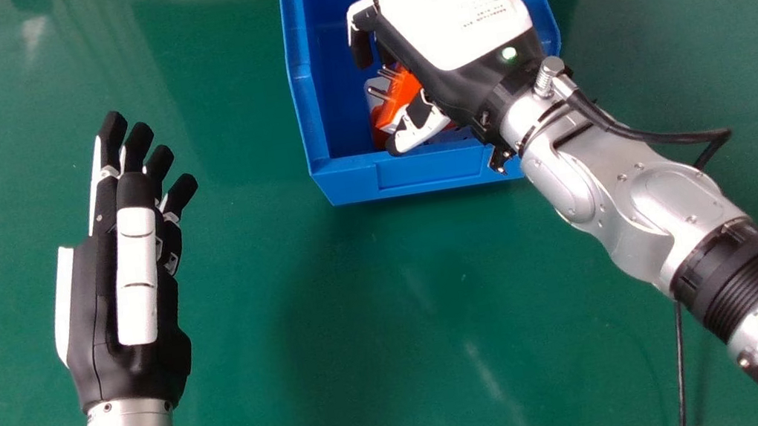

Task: Pick all objects and put in blue box

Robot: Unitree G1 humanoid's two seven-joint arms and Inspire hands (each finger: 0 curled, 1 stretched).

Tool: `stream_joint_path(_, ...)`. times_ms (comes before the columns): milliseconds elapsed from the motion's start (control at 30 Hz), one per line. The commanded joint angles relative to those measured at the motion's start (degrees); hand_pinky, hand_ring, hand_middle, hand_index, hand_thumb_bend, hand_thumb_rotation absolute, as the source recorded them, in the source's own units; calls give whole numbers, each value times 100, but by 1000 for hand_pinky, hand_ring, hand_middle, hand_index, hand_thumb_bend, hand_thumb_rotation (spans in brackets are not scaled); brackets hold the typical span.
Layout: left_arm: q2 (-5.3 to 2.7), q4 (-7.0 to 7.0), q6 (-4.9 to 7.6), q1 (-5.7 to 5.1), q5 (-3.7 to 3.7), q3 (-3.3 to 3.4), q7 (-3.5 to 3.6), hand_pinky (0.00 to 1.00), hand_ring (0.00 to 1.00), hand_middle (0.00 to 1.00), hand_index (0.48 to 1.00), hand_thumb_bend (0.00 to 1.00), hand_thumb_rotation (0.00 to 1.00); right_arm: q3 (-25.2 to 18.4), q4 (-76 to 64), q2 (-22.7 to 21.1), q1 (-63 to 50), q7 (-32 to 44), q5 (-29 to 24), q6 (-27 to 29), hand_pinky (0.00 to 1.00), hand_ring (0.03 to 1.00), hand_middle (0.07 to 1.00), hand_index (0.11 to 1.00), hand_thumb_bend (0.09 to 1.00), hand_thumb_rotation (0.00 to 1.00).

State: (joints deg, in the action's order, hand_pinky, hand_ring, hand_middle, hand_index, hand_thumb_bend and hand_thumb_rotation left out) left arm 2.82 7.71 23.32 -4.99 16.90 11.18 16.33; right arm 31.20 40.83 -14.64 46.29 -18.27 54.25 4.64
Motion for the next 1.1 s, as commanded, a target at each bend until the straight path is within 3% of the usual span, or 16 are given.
stream_joint_path(0, 2, -92, 81, -11, 22, -9, 30, 917, 961, 976, 973, 698, 811, 90, -18, -52, 31, 114, 76, -117, 268, 401, 498, 521, 502, 0)
stream_joint_path(100, 2, -90, 86, -10, 36, -9, 41, 917, 961, 976, 973, 698, 811, 248, -310, -149, -40, 574, 239, -393, 268, 401, 498, 521, 502, 0)
stream_joint_path(267, 7, -60, 144, -3, -19, -6, 23, 916, 960, 975, 971, 696, 812, 393, -543, -161, -130, 700, 387, -634, 265, 394, 489, 526, 504, 0)
stream_joint_path(300, 11, -65, 132, -6, -11, -5, 28, 915, 959, 975, 970, 692, 813, 397, -578, -150, -151, 706, 378, -664, 345, 470, 564, 579, 581, 41)
stream_joint_path(400, 14, -87, 101, -15, 7, -4, 31, 915, 959, 975, 970, 692, 813, 440, -636, -126, -170, 704, 410, -768, 345, 470, 564, 579, 581, 41)
stream_joint_path(433, 17, -88, 97, -15, 10, -2, 33, 915, 958, 974, 970, 693, 812, 455, -651, -118, -169, 708, 426, -808, 438, 565, 648, 642, 646, 78)
stream_joint_path(533, 29, -78, 109, -12, 15, -1, 54, 915, 958, 974, 970, 693, 812, 507, -730, -97, -182, 724, 462, -927, 438, 565, 648, 642, 646, 78)
stream_joint_path(567, 34, -78, 120, -13, -1, -3, 50, 915, 958, 974, 970, 690, 813, 523, -758, -94, -186, 741, 475, -957, 536, 652, 718, 700, 703, 116)
stream_joint_path(700, 34, -94, 108, -21, 9, -5, 54, 915, 958, 974, 970, 690, 813, 547, -866, -72, -213, 772, 493, -1017, 536, 652, 718, 700, 703, 116)
stream_joint_path(733, 35, -92, 111, -24, 3, -5, 50, 914, 958, 974, 971, 686, 814, 543, -892, -65, -223, 780, 492, -1020, 629, 722, 775, 746, 747, 151)
stream_joint_path(833, 37, -86, 98, -26, 8, -2, 49, 914, 958, 974, 971, 686, 814, 556, -962, -62, -241, 777, 536, -1046, 629, 722, 775, 746, 747, 151)
stream_joint_path(867, 34, -85, 96, -25, 13, -4, 51, 915, 959, 975, 972, 686, 814, 561, -991, -67, -246, 784, 551, -1059, 703, 778, 820, 783, 780, 182)
stream_joint_path(933, 27, -93, 92, -26, 20, -9, 52, 915, 959, 975, 972, 686, 814, 566, -1079, -88, -256, 834, 574, -1080, 703, 778, 820, 783, 780, 182)
stream_joint_path(967, 26, -92, 95, -23, 20, -12, 55, 915, 959, 975, 973, 686, 814, 563, -1119, -98, -258, 861, 578, -1083, 763, 822, 856, 812, 805, 206)
stream_joint_path(1067, 32, -89, 80, -11, 26, -17, 65, 916, 959, 975, 973, 679, 817, 560, -1183, -116, -264, 838, 591, -1085, 810, 858, 885, 836, 821, 231)
